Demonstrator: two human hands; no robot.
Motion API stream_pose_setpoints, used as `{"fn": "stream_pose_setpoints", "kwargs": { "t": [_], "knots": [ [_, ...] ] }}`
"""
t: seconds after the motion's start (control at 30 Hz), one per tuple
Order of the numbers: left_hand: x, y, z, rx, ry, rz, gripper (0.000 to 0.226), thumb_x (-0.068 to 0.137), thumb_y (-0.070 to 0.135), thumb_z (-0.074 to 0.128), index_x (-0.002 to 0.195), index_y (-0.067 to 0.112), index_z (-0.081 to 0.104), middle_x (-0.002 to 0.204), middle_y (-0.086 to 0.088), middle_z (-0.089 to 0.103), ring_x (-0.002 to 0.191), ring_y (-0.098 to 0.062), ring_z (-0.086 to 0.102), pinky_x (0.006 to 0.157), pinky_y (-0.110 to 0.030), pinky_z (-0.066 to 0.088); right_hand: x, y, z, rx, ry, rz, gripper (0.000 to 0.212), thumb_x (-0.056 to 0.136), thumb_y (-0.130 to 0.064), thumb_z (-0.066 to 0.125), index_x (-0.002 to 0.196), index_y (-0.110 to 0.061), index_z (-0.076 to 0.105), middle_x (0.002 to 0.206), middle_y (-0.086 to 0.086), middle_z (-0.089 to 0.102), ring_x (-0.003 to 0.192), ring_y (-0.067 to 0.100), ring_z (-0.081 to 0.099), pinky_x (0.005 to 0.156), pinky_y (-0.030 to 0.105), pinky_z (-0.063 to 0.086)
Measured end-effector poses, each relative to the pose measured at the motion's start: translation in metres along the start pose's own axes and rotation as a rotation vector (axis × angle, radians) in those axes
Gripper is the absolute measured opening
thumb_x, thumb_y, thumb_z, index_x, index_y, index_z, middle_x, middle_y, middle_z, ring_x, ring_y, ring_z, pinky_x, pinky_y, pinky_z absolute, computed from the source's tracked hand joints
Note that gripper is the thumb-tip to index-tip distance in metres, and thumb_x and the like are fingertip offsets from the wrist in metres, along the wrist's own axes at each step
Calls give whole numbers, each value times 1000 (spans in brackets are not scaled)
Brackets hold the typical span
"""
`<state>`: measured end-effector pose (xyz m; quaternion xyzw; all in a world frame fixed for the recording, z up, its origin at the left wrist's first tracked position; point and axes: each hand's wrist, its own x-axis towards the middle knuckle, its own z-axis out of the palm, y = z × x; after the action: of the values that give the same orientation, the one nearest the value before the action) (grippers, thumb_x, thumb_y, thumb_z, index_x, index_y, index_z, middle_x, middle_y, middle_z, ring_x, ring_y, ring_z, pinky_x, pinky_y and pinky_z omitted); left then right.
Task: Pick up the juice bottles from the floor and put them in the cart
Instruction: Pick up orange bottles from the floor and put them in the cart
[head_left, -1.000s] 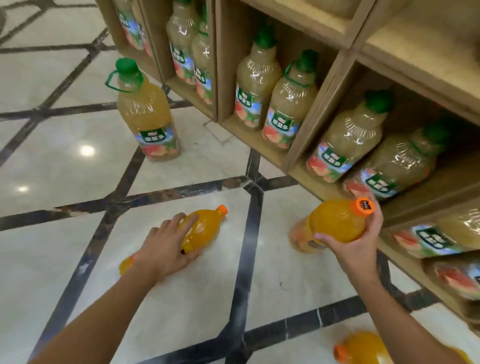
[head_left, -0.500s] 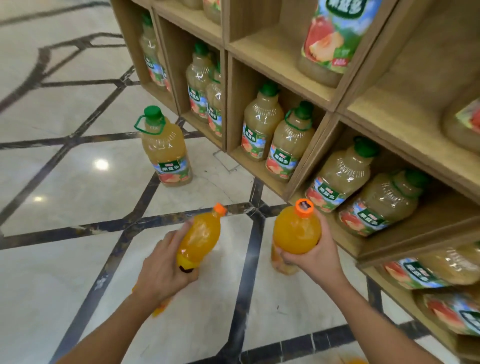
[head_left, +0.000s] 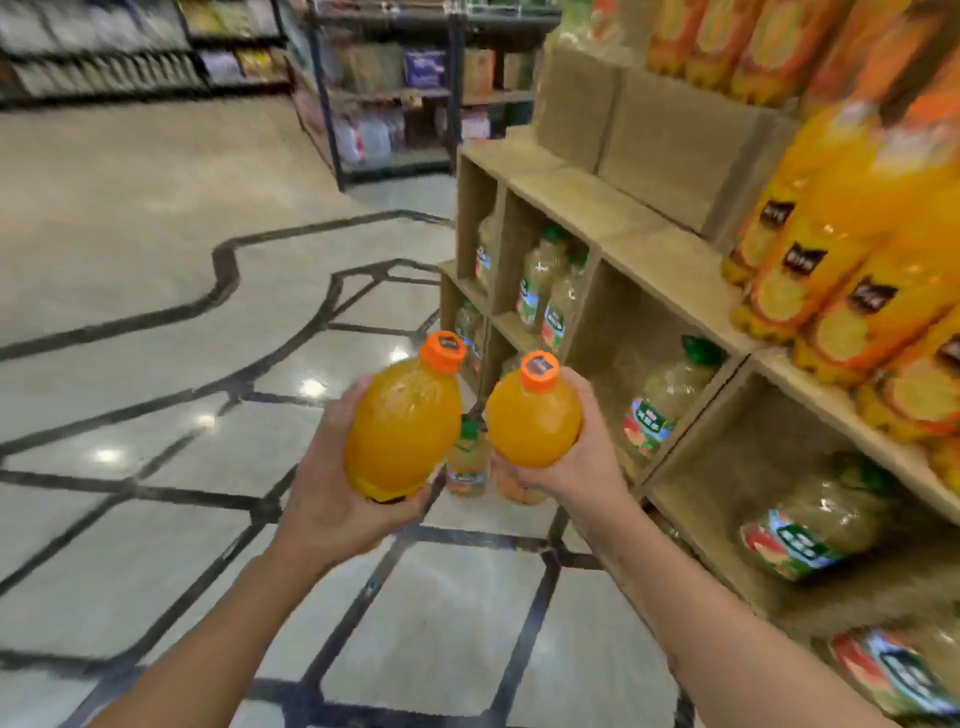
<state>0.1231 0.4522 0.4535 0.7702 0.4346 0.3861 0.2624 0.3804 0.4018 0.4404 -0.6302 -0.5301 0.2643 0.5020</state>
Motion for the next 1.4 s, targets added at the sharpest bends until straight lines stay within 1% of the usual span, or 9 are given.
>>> {"fn": "stream_pose_setpoints", "kwargs": {
  "t": [0.07,0.2,0.43,0.6,0.8,0.93,1.1,1.3,1.4],
  "knots": [
    [-1,54,-70,-1,73,-33,134,53,26,98,127,80,-1,124,50,17,114,7,32,77,-8,34,7,-83,-4,28,-43,-74,106,59,-20,100,132,-62,35,134,-27,47,124,-1,51,95,31,53],
    [-18,143,-188,9,241,-96,132,53,22,97,131,76,6,124,62,10,113,1,44,82,-20,45,15,-221,-5,94,-155,-177,104,54,-37,97,127,-69,31,136,-20,44,121,-5,49,86,12,48],
    [-110,247,-316,223,603,-159,131,51,29,98,133,74,7,129,59,14,112,12,44,79,-8,40,-4,-381,48,204,-435,-350,103,58,-5,97,122,-51,31,122,-21,39,99,-35,38,71,-5,38],
    [-229,293,-375,378,769,-301,123,50,44,89,133,74,4,130,60,9,115,12,42,82,-9,37,-79,-462,118,290,-708,-451,112,56,-12,99,137,-49,30,131,-16,43,110,-6,49,81,20,50],
    [-419,339,-428,546,1065,-484,130,53,30,97,136,72,7,131,58,14,115,30,33,78,3,37,-250,-548,206,399,-1003,-575,112,52,-11,101,137,-42,35,125,-17,47,108,-3,52,77,25,49],
    [-563,380,-452,609,1230,-595,125,55,38,95,140,68,8,134,54,17,117,16,44,86,-6,43,-405,-595,244,429,-1183,-597,121,29,-50,100,133,-46,38,128,-2,52,108,19,59,81,41,53],
    [-739,435,-467,680,1421,-723,124,56,30,95,141,67,13,133,50,27,117,20,44,84,-3,42,-608,-635,278,513,-1410,-618,109,53,-5,99,134,-40,36,132,1,50,114,24,56,80,31,48],
    [-909,492,-462,822,1548,-931,123,58,31,95,143,64,12,141,35,25,120,-11,48,89,-22,45,-817,-647,296,521,-1649,-619,107,58,-14,99,131,-52,32,135,-1,48,114,20,56,89,38,50],
    [-977,505,-452,848,1592,-1081,123,58,29,95,151,48,16,152,11,29,127,-22,47,93,-37,48,-900,-642,304,496,-1765,-651,105,57,-22,100,132,-54,33,131,-10,50,114,18,57,90,36,52]
  ]
}}
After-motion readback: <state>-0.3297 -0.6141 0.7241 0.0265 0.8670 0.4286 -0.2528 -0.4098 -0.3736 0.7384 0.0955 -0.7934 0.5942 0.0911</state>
